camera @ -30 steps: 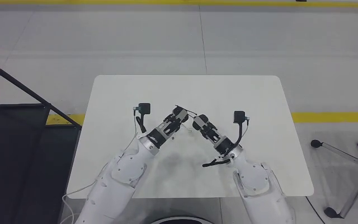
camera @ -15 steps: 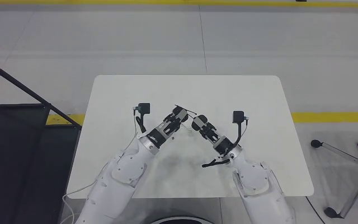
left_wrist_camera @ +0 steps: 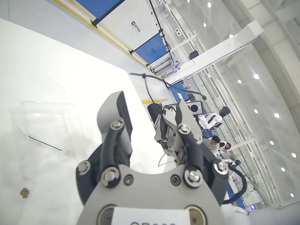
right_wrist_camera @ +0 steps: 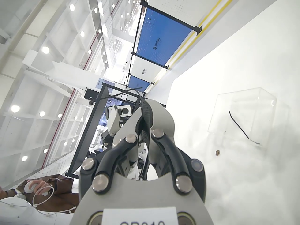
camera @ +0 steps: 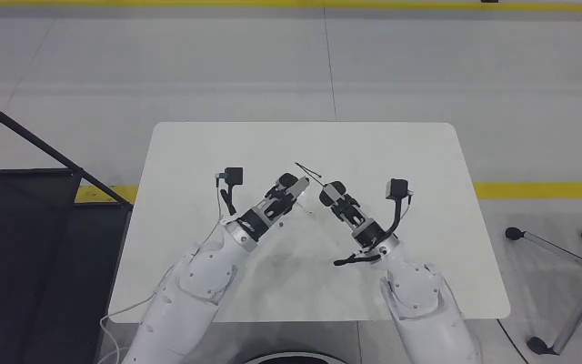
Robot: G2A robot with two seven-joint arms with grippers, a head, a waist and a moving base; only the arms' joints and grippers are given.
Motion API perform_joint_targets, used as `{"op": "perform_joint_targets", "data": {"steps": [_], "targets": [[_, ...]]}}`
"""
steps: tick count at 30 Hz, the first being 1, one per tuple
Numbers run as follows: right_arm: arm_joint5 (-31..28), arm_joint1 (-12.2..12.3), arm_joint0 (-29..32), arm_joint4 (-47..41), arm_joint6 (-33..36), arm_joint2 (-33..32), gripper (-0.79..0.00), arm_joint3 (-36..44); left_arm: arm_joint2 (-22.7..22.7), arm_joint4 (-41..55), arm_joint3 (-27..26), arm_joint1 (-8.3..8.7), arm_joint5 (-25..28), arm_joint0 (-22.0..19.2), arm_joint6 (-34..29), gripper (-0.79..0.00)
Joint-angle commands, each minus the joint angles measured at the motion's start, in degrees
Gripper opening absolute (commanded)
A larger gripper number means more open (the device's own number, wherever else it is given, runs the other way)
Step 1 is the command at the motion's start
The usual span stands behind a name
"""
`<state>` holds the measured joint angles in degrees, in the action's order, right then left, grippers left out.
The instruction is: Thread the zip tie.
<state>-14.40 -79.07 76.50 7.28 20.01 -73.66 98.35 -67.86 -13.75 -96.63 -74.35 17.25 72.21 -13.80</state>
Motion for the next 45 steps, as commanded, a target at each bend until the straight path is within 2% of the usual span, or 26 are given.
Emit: {"op": "perform_joint_targets", "data": {"steps": [1,5,9,15,18,28,33,42,45], "targets": [[-0.2,0.1,0.0,-0.9,0.1,-0.3,-0.785,-0.2,-0.5,2.0,-0.2,0.03,0.6,0.3,-0.5,-0.037],[-2.1,0.3,-0.3,-4.9,1.9,-1.7,-0.785,-1.1,-2.9,9.0,0.2,0.26,2.1,1.0,-2.7,-0.025],[-7.6,0.7,-0.7,-11.5,7.7,-3.4,-0.785,-2.6,-5.3,16.4,0.7,0.58,2.7,1.2,-6.7,-0.006],[-12.6,1.4,-2.0,-22.2,16.9,-5.3,-0.785,-6.3,-7.3,31.3,1.7,0.98,1.7,1.0,-17.3,0.000],[-13.4,1.7,-2.6,-23.2,19.1,-5.7,-0.785,-7.3,-8.2,36.9,2.9,1.24,-0.6,0.3,-22.7,0.000],[-13.5,1.7,-2.6,-23.0,19.2,-5.8,-0.785,-7.3,-7.9,37.4,2.3,1.18,-0.9,0.8,-21.9,0.000],[-12.8,1.7,-2.3,-22.9,18.9,-5.3,-0.785,-6.8,-8.0,44.0,2.2,1.09,-1.5,1.2,-23.7,0.000],[-12.2,2.2,-2.8,-31.7,26.7,-4.7,-0.785,-9.2,-7.7,51.3,4.0,1.05,-2.9,0.1,-29.0,0.000],[-12.3,2.4,-2.9,-33.1,28.2,-4.8,-0.785,-10.0,-6.9,51.1,4.5,0.99,-3.0,-0.4,-29.4,-0.086]]}}
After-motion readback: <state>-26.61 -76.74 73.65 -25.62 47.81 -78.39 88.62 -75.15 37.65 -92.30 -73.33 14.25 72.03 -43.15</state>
